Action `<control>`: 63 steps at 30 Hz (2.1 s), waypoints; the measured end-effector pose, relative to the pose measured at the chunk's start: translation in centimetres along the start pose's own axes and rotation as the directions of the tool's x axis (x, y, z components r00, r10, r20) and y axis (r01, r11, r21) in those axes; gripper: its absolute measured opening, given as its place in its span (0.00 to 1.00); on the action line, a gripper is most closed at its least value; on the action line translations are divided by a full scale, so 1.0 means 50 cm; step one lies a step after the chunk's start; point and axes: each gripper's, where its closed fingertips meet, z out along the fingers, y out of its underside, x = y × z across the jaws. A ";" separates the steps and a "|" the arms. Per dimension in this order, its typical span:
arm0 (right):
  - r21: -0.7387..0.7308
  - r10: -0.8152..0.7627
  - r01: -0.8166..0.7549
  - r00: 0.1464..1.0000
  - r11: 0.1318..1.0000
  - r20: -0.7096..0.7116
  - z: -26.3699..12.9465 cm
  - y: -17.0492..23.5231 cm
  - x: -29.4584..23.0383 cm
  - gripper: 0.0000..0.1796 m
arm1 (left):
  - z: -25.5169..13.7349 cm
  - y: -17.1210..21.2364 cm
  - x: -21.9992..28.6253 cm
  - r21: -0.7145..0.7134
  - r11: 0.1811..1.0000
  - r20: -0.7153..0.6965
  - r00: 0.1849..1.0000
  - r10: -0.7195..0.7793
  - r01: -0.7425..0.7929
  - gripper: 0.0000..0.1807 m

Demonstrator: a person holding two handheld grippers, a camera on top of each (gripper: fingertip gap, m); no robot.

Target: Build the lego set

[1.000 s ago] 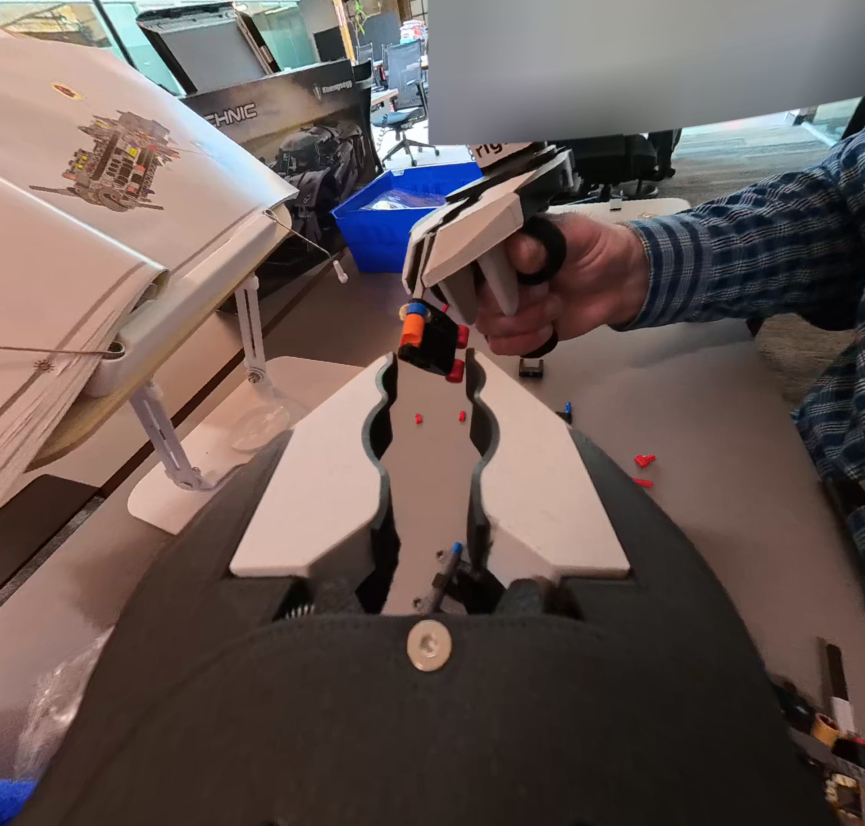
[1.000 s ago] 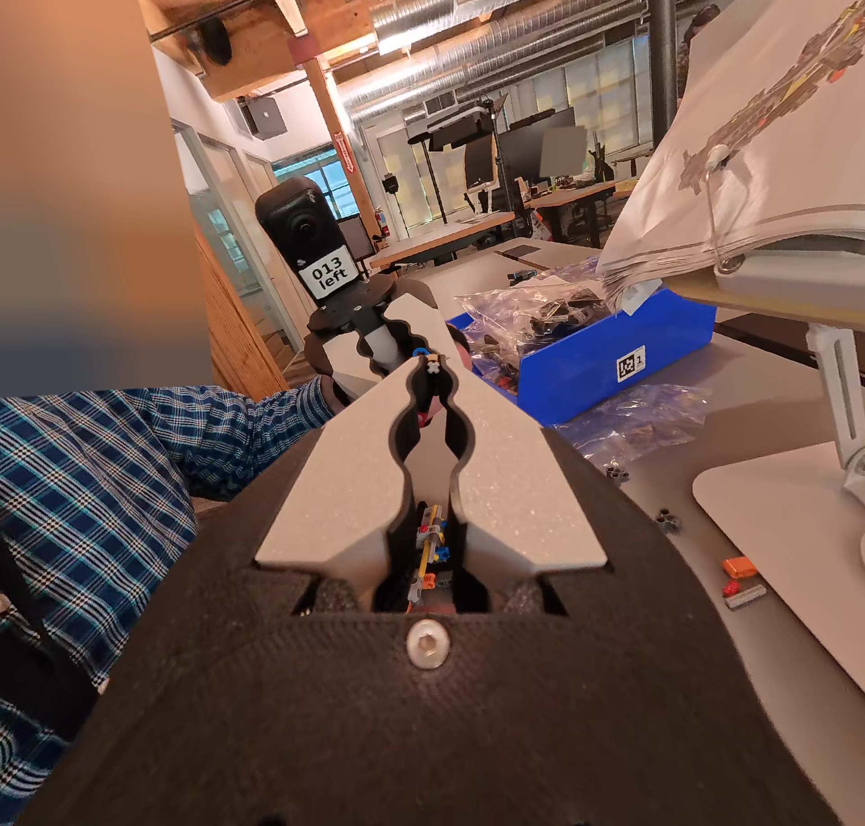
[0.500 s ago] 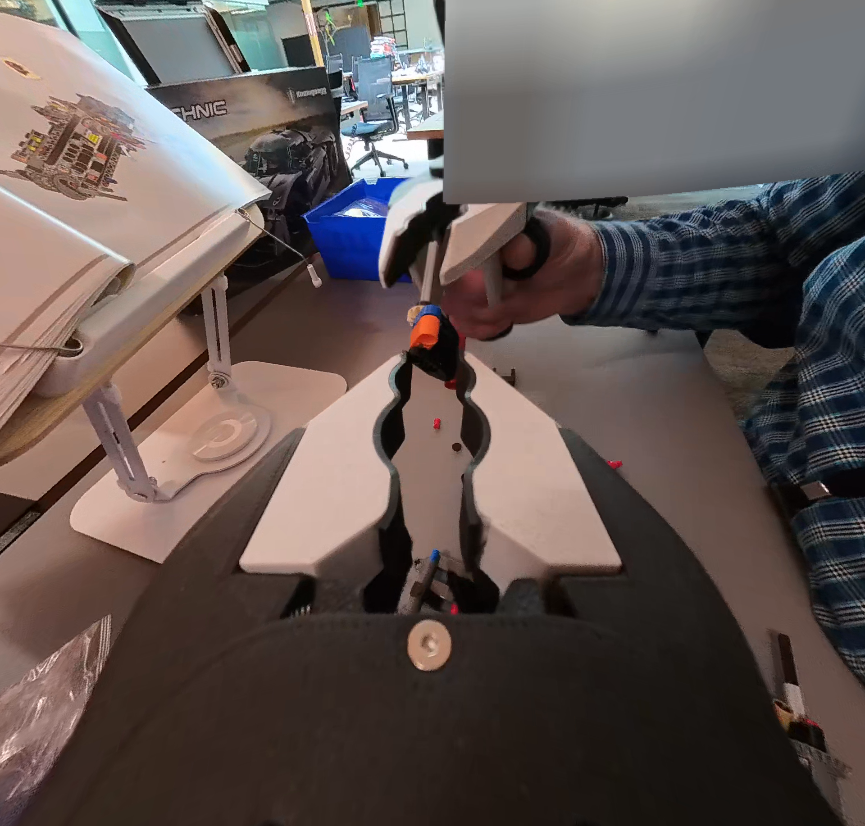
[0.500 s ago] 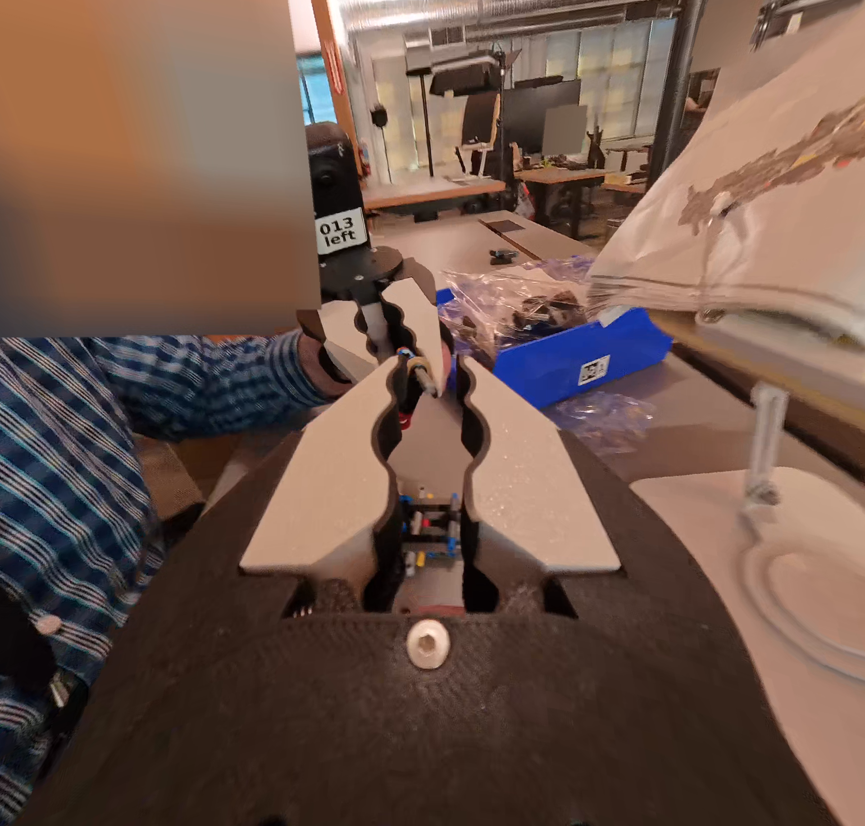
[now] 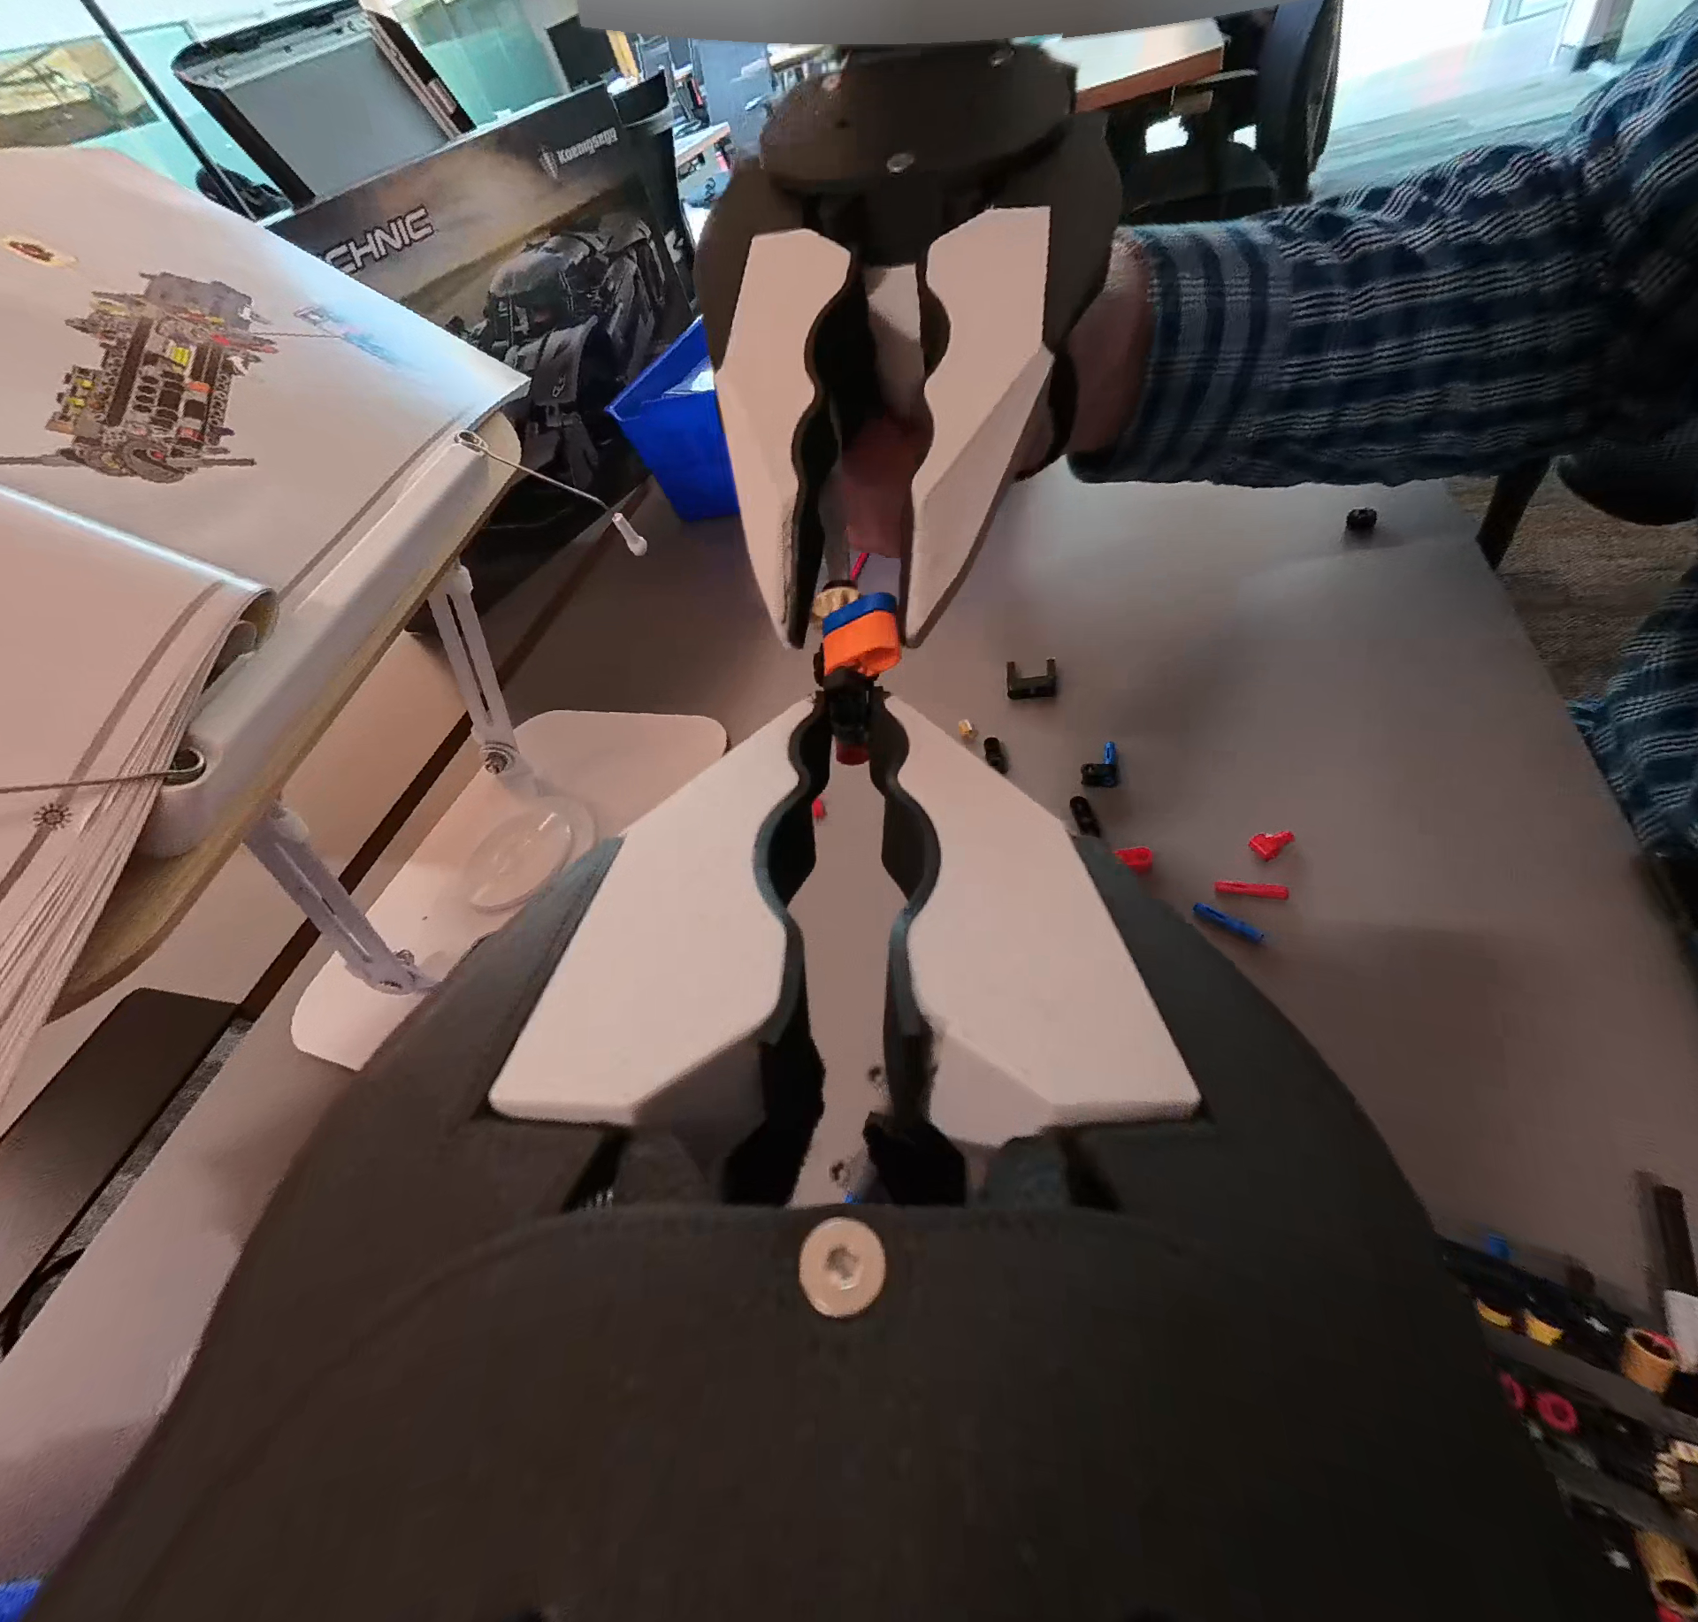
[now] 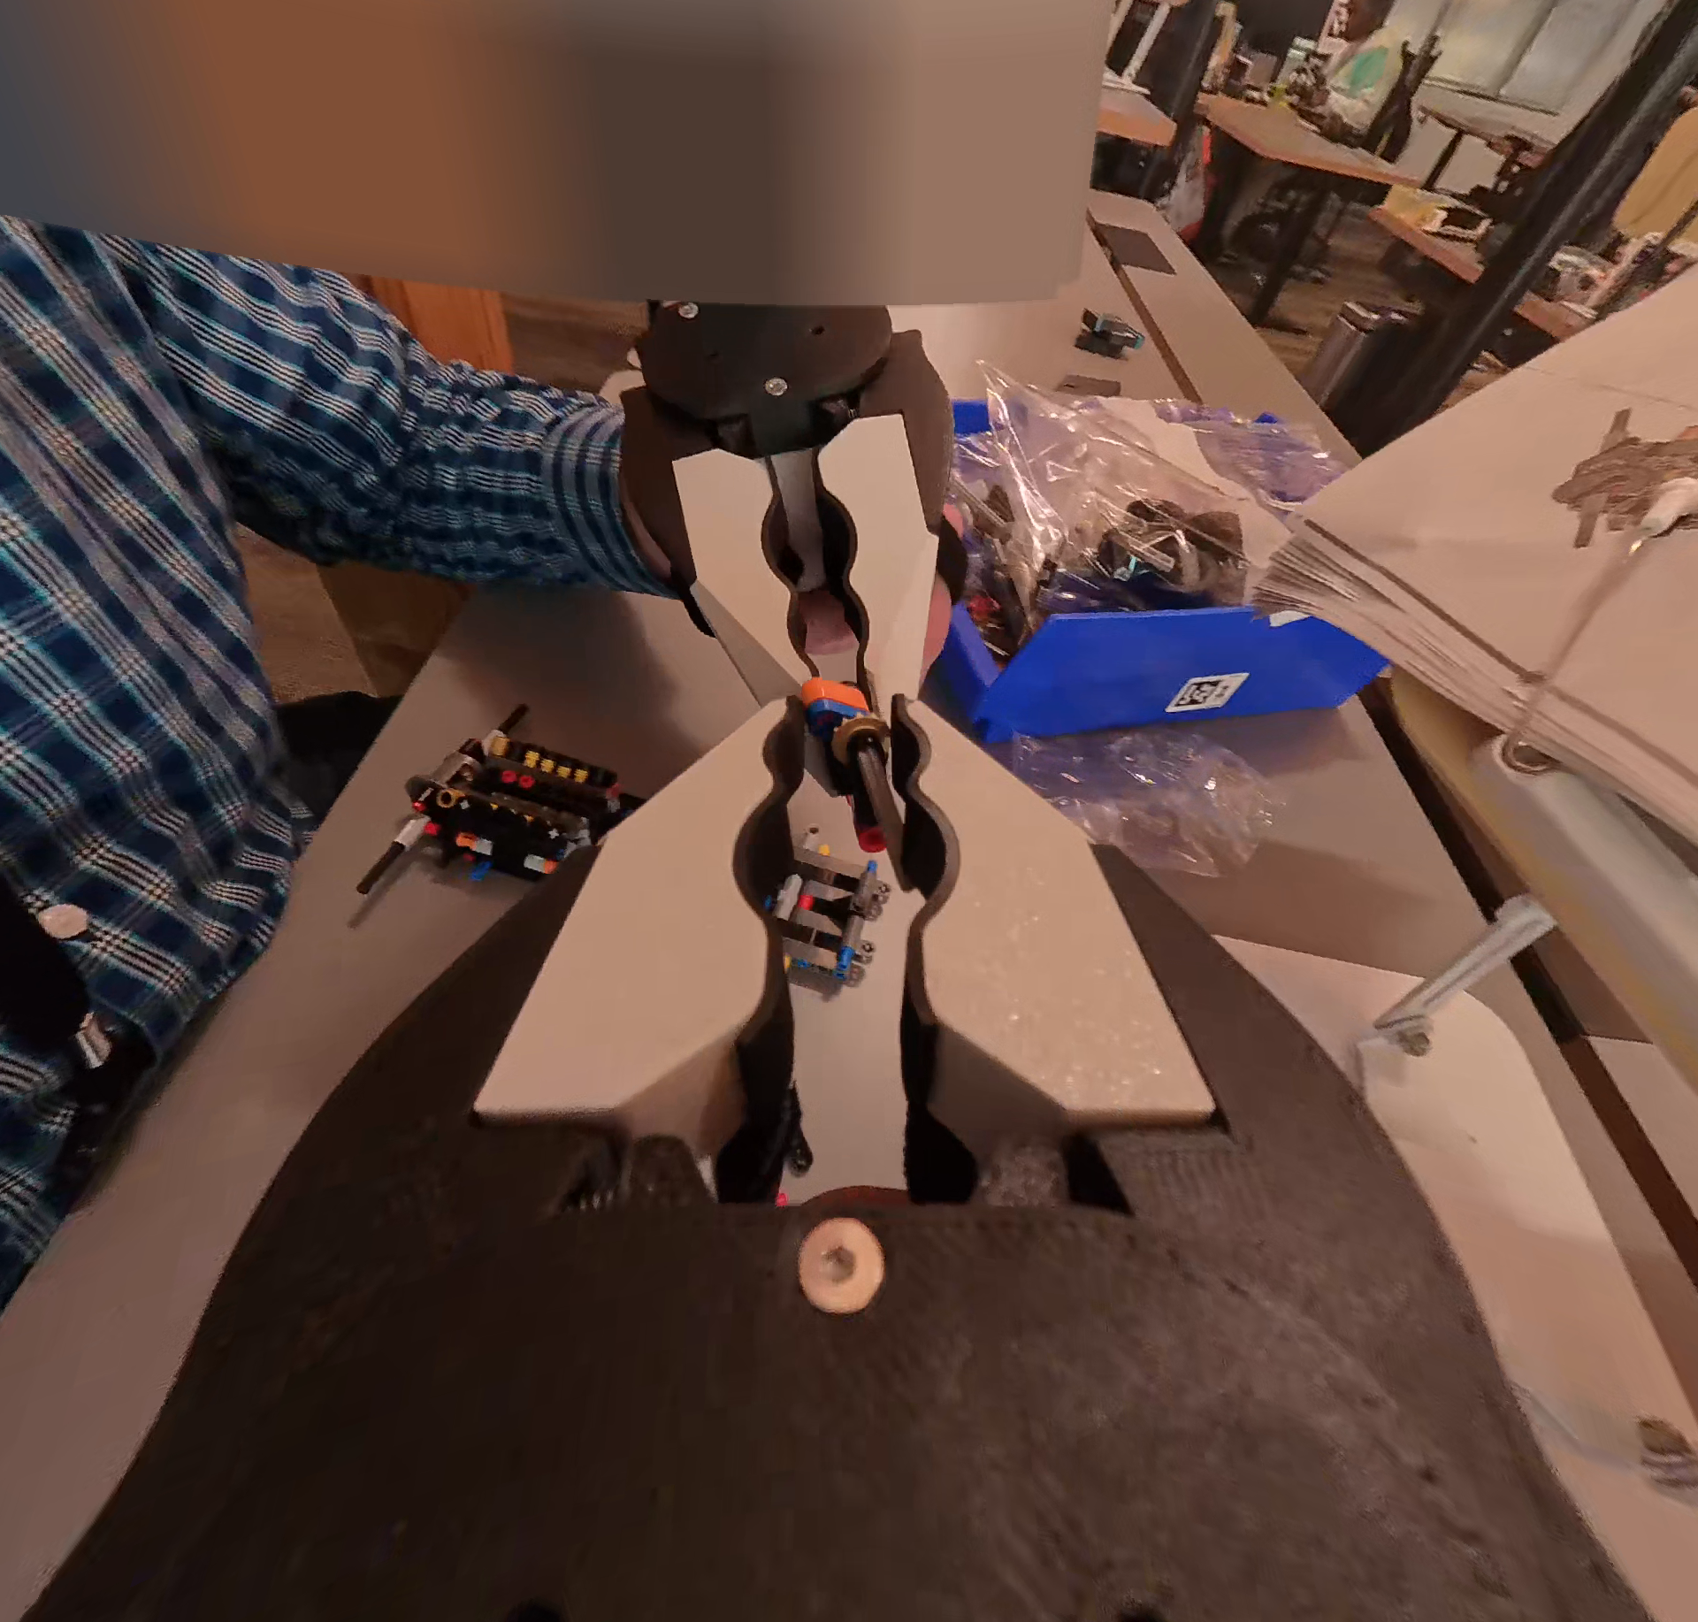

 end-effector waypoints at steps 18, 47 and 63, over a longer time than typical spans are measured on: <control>-0.057 -0.132 0.135 0.990 0.989 0.060 -0.013 0.013 -0.025 0.07 | 0.012 0.010 0.035 -0.014 0.993 -0.163 0.979 -0.120 0.119 0.03; 0.126 0.462 -0.490 0.864 0.862 0.198 -0.019 0.017 -0.006 0.05 | 0.020 0.014 0.011 -0.095 0.960 0.084 0.959 0.270 -0.262 0.03; 0.043 0.225 -0.232 0.966 0.972 0.126 -0.026 0.009 -0.020 0.03 | 0.008 0.000 0.034 0.014 1.000 -0.131 0.991 -0.003 0.004 0.03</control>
